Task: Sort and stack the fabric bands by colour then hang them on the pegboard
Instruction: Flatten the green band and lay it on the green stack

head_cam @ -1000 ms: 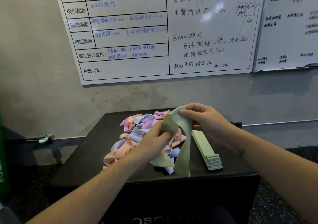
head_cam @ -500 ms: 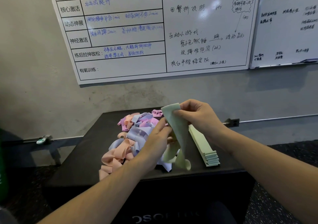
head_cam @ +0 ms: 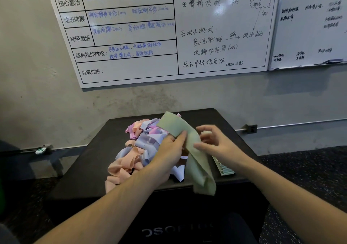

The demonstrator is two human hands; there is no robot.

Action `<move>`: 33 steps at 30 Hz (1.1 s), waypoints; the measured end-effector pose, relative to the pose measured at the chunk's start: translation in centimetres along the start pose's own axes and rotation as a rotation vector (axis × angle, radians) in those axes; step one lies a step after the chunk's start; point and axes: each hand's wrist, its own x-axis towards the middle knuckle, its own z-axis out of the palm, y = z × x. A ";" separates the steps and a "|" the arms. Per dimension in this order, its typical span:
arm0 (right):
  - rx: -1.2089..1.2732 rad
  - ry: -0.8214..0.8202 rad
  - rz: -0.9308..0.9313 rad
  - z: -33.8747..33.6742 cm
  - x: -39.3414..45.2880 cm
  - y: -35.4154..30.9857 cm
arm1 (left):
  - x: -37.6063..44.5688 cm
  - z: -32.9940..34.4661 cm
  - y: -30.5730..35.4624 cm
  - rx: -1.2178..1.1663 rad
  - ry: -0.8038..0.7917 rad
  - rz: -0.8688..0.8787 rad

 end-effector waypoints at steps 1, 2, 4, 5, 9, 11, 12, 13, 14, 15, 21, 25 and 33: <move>0.012 -0.044 0.037 -0.1 -0.8 0.7 | 0.1 -0.1 -0.1 -0.014 0.040 -0.007; 0.014 -0.081 0.055 -0.2 -1.7 1.3 | 0.1 -0.2 -0.2 -0.018 0.076 -0.012; -0.013 -0.140 0.055 -0.1 -3.1 2.1 | 0.1 -0.4 -0.4 -0.025 0.124 -0.019; -0.044 -0.148 0.057 0.1 -3.6 2.6 | 0.1 -0.3 -0.4 -0.044 0.143 -0.029; -0.111 -0.108 0.106 1.1 -4.1 4.2 | -0.5 0.0 -0.3 -0.112 0.157 -0.053; 0.013 -0.075 0.111 1.7 -4.5 4.7 | -0.8 -0.1 -0.5 -0.089 0.150 -0.025; 0.095 -0.036 0.105 2.0 -4.7 4.8 | -0.8 -0.3 -0.6 -0.051 0.167 0.002; 0.173 0.021 0.093 2.2 -4.9 4.8 | -0.8 -0.6 -0.8 -0.006 0.178 0.022; 0.238 0.091 0.081 2.3 -4.9 4.8 | -0.7 -0.9 -0.9 0.038 0.186 0.038; 0.292 0.150 0.075 2.4 -4.8 4.8 | -0.7 -1.3 -1.0 0.076 0.187 0.045; 0.417 0.367 0.106 3.8 -4.4 4.4 | -2.2 -2.0 -1.2 0.168 0.080 0.026; 0.436 0.464 0.160 3.8 -4.1 4.4 | -1.8 -2.3 -1.4 0.095 0.163 0.012; 0.361 0.260 0.280 2.9 -5.3 3.8 | -1.2 -4.7 -1.1 -0.100 0.201 -0.021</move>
